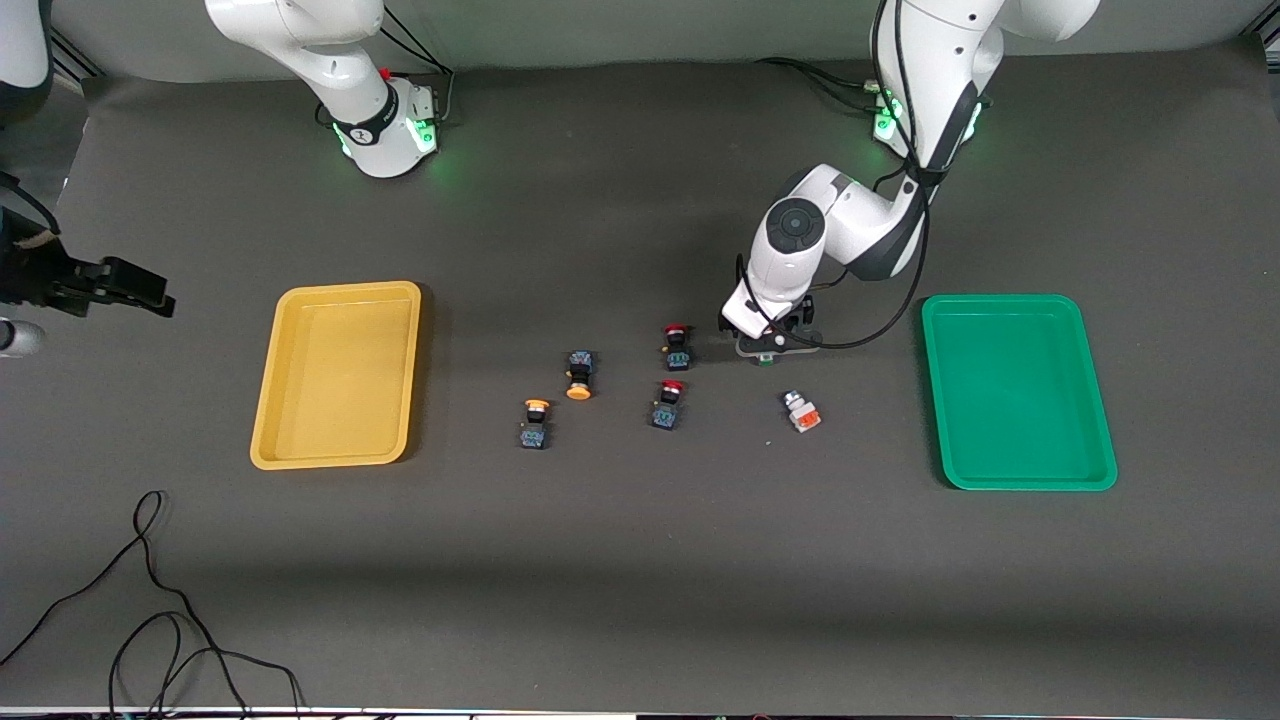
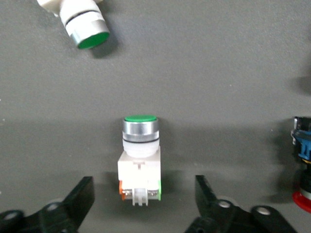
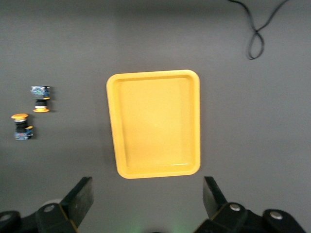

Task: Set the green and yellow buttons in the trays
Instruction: 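Lower the left gripper and grasp the white button, then carry the white button toward the green tray while the right gripper reaches a yellow button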

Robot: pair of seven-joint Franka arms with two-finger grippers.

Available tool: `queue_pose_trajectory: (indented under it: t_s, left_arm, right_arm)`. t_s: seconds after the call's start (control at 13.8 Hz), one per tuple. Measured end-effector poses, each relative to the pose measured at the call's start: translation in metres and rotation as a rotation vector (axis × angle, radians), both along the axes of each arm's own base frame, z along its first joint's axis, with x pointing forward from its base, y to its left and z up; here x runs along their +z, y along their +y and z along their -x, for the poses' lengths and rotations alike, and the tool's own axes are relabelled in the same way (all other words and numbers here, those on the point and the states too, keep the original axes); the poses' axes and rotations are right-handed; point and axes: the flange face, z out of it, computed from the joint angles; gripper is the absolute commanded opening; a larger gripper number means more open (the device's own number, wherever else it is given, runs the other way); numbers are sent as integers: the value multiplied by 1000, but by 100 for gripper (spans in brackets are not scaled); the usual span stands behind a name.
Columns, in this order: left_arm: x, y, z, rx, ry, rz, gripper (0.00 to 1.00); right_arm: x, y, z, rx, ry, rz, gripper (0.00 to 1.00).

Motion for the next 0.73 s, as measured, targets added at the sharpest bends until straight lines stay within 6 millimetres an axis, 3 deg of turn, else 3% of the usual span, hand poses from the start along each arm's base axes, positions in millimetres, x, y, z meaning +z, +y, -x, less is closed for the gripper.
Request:
queue_pose_trajectory:
  t_s: [0.15,0.29,0.44,0.73]
  left_arm:
    - [-2,4,-5,11,-4,-3,43]
    - [0,5,-9,15,-9,-1,28]
    - [3,3,-12,17,-16,5,23]
    - [22,2,-32,41,-7,-6,22]
  right_arm:
    - [-8,11,-12,4,7,-72,100]
    - [-19,20,-25,8,18,-103,100]
    - [-34,43,-35,7,40,-103,100]
    - [-79,112,-52,21,63,-88,100]
